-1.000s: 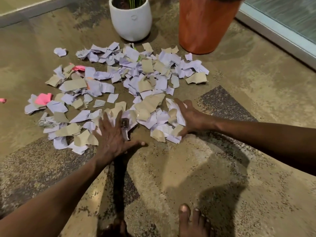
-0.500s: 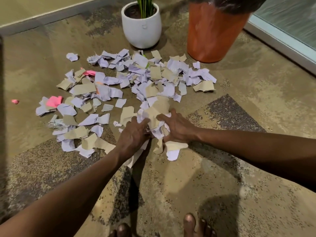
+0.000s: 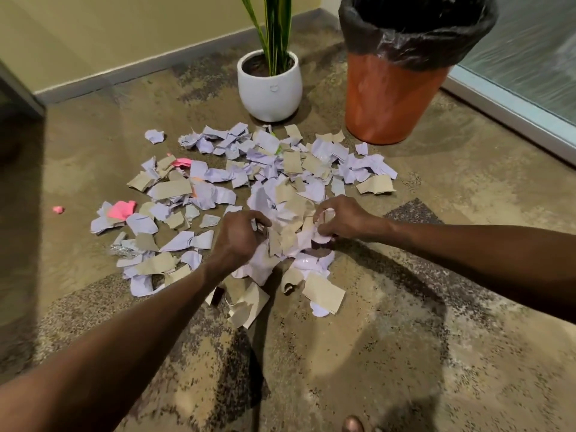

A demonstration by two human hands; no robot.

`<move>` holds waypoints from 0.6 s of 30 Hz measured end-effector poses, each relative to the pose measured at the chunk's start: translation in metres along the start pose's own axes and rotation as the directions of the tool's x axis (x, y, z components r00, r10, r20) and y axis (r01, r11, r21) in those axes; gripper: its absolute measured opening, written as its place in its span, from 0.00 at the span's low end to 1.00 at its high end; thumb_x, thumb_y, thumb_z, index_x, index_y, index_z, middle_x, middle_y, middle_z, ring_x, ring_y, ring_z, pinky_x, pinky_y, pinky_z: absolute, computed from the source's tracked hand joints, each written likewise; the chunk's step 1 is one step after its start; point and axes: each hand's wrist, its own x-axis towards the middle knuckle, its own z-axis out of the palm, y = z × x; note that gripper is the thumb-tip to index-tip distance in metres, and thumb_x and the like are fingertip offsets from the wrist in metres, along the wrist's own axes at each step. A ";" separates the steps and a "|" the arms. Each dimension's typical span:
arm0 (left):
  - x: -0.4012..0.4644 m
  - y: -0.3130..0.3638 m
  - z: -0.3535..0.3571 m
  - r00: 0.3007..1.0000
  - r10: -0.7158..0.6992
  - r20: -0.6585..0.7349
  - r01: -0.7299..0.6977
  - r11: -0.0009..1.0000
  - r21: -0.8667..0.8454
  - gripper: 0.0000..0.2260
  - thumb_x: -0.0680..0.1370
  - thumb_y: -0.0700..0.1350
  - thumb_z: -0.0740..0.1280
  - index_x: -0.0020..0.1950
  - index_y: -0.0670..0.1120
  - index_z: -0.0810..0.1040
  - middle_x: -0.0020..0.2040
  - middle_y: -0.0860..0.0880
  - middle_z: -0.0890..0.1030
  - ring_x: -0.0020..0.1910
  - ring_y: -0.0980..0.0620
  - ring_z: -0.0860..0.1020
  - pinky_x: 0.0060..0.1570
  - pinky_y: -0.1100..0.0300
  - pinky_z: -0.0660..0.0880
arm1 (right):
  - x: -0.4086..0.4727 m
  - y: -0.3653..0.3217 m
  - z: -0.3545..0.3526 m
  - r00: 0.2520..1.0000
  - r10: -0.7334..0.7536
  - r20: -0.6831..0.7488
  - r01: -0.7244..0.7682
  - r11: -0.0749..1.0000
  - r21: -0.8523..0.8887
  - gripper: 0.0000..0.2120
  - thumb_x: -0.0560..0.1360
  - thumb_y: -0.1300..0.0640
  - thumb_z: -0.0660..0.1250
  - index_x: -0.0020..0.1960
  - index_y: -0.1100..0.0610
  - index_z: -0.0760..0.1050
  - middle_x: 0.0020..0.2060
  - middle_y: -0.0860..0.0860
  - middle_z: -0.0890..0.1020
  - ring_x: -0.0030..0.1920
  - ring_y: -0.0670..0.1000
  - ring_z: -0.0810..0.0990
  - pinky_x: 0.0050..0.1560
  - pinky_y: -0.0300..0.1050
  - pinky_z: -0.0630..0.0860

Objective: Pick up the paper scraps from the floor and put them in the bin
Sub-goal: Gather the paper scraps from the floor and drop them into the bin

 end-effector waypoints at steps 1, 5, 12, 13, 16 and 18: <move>0.005 0.005 -0.010 1.000 -0.007 0.000 0.007 1.000 -0.006 0.09 0.70 0.33 0.75 0.45 0.47 0.86 0.43 0.50 0.85 0.41 0.56 0.81 0.40 0.73 0.69 | -0.001 -0.004 -0.007 1.000 -0.007 0.010 0.007 1.000 0.028 0.10 0.65 0.63 0.78 0.42 0.51 0.83 0.45 0.51 0.85 0.42 0.50 0.81 0.41 0.40 0.75; 0.030 0.034 -0.051 0.999 0.036 -0.011 -0.037 0.999 -0.033 0.07 0.70 0.34 0.76 0.45 0.44 0.87 0.45 0.47 0.86 0.41 0.57 0.78 0.40 0.76 0.69 | -0.013 -0.023 -0.038 0.999 -0.040 0.015 0.035 0.973 0.230 0.09 0.66 0.68 0.76 0.40 0.55 0.83 0.30 0.49 0.83 0.29 0.49 0.80 0.31 0.43 0.77; 0.071 0.099 -0.116 0.998 0.054 -0.014 -0.054 0.998 -0.028 0.08 0.68 0.35 0.76 0.44 0.46 0.87 0.41 0.49 0.85 0.37 0.60 0.79 0.35 0.75 0.71 | -0.027 -0.070 -0.084 0.994 -0.090 -0.056 0.105 0.917 0.386 0.09 0.68 0.70 0.74 0.39 0.57 0.82 0.33 0.53 0.82 0.25 0.46 0.78 0.28 0.38 0.76; 0.076 0.105 -0.123 0.998 0.050 -0.023 -0.051 0.998 -0.044 0.08 0.68 0.35 0.76 0.44 0.46 0.87 0.40 0.50 0.85 0.35 0.62 0.78 0.34 0.76 0.70 | -0.027 -0.078 -0.090 0.994 -0.094 -0.053 0.107 0.913 0.394 0.09 0.68 0.70 0.74 0.39 0.57 0.81 0.32 0.53 0.82 0.25 0.46 0.78 0.28 0.39 0.76; 0.091 0.117 -0.134 0.998 0.029 -0.050 -0.036 0.990 -0.137 0.07 0.69 0.35 0.77 0.44 0.44 0.87 0.41 0.48 0.86 0.37 0.61 0.79 0.37 0.71 0.74 | -0.021 -0.099 -0.100 0.993 -0.094 -0.073 0.115 0.908 0.404 0.09 0.68 0.70 0.74 0.40 0.57 0.81 0.27 0.47 0.82 0.25 0.46 0.78 0.28 0.38 0.76; 0.103 0.122 -0.138 0.999 0.005 -0.055 -0.016 0.979 -0.202 0.06 0.69 0.35 0.76 0.43 0.44 0.87 0.42 0.47 0.86 0.38 0.58 0.80 0.35 0.70 0.75 | -0.016 -0.111 -0.105 0.991 -0.067 -0.119 0.115 0.878 0.464 0.09 0.68 0.71 0.74 0.39 0.58 0.81 0.28 0.48 0.82 0.28 0.47 0.79 0.28 0.37 0.76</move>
